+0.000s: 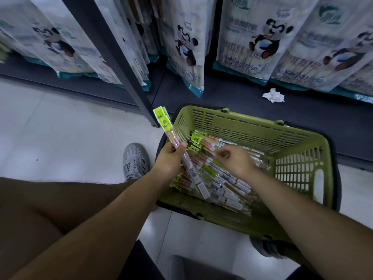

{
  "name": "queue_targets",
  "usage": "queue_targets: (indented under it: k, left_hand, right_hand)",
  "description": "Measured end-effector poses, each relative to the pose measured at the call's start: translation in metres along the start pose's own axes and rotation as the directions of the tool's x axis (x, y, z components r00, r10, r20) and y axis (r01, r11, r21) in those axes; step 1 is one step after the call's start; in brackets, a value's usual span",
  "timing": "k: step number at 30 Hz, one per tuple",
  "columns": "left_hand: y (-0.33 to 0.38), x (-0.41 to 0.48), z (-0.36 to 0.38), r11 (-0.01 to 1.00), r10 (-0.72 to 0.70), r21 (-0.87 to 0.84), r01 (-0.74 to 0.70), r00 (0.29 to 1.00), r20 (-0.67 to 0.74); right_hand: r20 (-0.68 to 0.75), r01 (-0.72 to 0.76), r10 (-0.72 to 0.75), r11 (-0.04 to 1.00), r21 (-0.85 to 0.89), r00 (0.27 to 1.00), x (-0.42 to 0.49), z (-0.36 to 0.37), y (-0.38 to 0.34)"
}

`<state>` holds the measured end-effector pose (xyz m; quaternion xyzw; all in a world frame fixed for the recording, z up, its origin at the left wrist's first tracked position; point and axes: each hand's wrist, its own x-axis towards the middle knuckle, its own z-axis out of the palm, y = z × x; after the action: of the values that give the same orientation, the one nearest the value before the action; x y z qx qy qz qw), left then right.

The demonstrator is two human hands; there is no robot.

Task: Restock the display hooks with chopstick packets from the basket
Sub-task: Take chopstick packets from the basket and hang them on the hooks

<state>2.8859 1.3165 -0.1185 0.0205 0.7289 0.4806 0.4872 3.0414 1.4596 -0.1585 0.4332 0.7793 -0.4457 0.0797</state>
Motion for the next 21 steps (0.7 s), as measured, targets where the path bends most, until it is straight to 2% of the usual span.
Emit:
queue_targets:
  k: [3,6,18,21]
  left_hand:
    - [-0.006,0.001,-0.005,1.000,-0.006,0.007,0.005,1.000,0.006]
    - [-0.013,0.002,-0.005,1.000,-0.022,-0.002,0.022,1.000,-0.001]
    - [-0.019,0.008,-0.001,0.999,-0.026,0.021,0.026,0.999,0.018]
    - [-0.019,0.008,0.000,0.999,-0.030,0.022,0.029,1.000,0.009]
  right_hand:
    - [-0.038,-0.072,0.063,0.936,-0.343,0.997,0.019,-0.006,0.032]
    - [0.020,-0.069,0.090,0.878,-0.474,0.996,0.033,0.002,0.046]
    - [0.022,-0.012,0.028,0.848,-0.530,0.999,0.036,0.023,0.051]
    - [-0.023,-0.006,-0.008,0.831,-0.556,1.000,0.033,0.020,0.048]
